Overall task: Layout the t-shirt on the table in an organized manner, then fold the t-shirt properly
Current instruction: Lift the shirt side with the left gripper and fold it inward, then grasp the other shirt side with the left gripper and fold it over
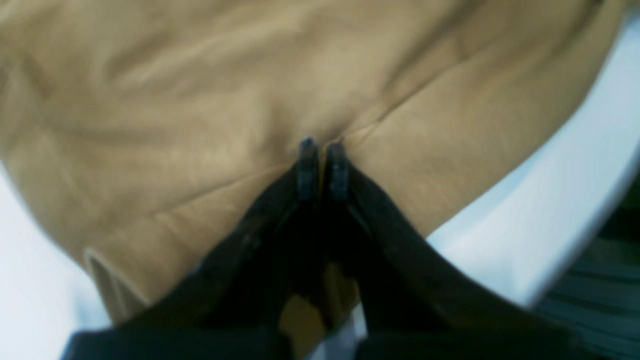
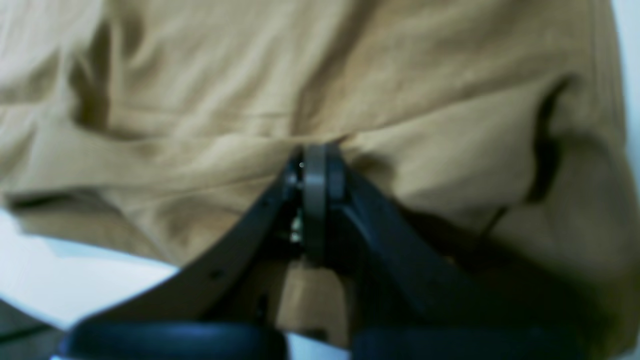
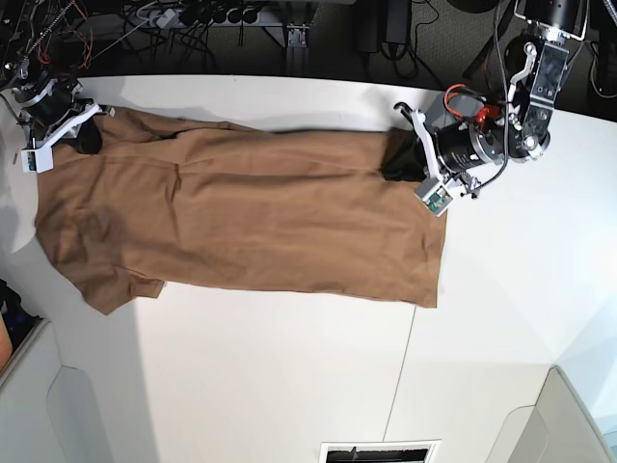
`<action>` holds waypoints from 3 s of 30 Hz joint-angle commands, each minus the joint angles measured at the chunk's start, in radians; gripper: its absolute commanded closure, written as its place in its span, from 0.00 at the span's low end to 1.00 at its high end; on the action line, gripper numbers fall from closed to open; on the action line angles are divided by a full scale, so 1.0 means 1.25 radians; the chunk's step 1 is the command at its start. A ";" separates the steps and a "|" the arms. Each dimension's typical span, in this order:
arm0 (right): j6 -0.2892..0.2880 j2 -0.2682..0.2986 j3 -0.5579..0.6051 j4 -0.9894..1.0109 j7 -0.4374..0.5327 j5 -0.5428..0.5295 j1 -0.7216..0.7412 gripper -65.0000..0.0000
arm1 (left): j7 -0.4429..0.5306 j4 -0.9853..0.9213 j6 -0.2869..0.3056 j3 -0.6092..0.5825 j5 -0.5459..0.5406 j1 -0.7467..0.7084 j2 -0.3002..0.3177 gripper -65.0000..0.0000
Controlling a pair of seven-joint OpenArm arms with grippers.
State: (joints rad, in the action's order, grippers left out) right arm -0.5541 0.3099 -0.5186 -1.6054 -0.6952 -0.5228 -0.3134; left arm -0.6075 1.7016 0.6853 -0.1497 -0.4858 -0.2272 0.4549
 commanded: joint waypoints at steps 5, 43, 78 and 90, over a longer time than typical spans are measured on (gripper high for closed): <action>-0.001 0.045 -0.004 -0.016 -0.003 -0.020 -0.021 1.00 | 0.010 0.077 0.010 0.006 -0.009 -0.031 0.009 1.00; 0.052 0.090 -0.112 0.291 0.088 0.046 0.411 0.55 | -0.034 -0.284 0.006 0.183 -0.206 0.360 0.006 0.53; 0.045 0.148 0.023 0.545 0.168 0.077 0.483 0.45 | 0.046 -0.588 0.010 0.145 -0.180 0.450 -0.091 0.42; 0.006 0.073 0.024 0.545 0.168 0.074 0.483 0.45 | 0.046 -0.588 0.010 0.145 -0.195 0.450 -0.091 0.42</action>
State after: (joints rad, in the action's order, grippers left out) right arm -0.5468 0.3901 -0.4885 -0.9161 -0.4530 -0.4381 0.2802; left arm -0.5606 0.9527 0.6888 0.0292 -0.7120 0.3111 0.3302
